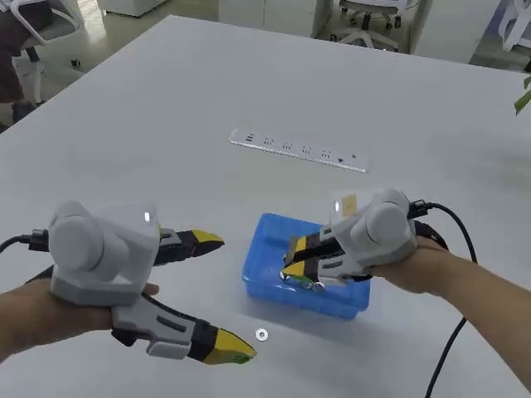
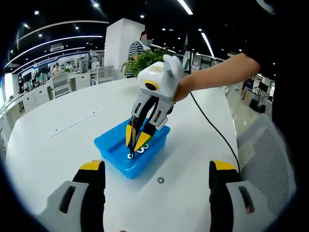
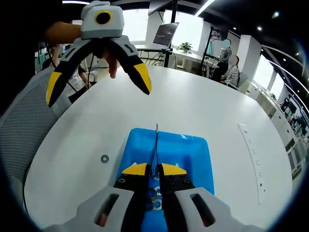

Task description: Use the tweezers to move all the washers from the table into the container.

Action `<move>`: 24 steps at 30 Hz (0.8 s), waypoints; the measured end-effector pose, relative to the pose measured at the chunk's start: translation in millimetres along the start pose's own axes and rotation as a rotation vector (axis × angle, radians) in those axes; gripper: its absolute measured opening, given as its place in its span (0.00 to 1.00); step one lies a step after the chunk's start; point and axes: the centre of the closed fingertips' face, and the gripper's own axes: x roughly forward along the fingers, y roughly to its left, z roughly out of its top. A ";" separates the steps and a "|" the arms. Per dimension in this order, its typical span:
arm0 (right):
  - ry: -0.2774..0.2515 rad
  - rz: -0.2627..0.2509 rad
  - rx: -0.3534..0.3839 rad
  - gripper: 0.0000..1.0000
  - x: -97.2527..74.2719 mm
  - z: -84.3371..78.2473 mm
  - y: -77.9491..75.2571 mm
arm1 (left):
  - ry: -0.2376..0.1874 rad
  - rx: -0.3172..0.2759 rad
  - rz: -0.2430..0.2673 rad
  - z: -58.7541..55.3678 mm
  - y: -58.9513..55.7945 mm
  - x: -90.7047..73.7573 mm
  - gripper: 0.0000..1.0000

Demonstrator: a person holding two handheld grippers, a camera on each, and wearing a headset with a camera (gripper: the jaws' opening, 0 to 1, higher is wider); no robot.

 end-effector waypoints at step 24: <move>0.006 0.006 -0.018 0.10 0.2 -0.1 2.0 | -0.021 0.158 -0.017 39.1 27.6 31.7 0.43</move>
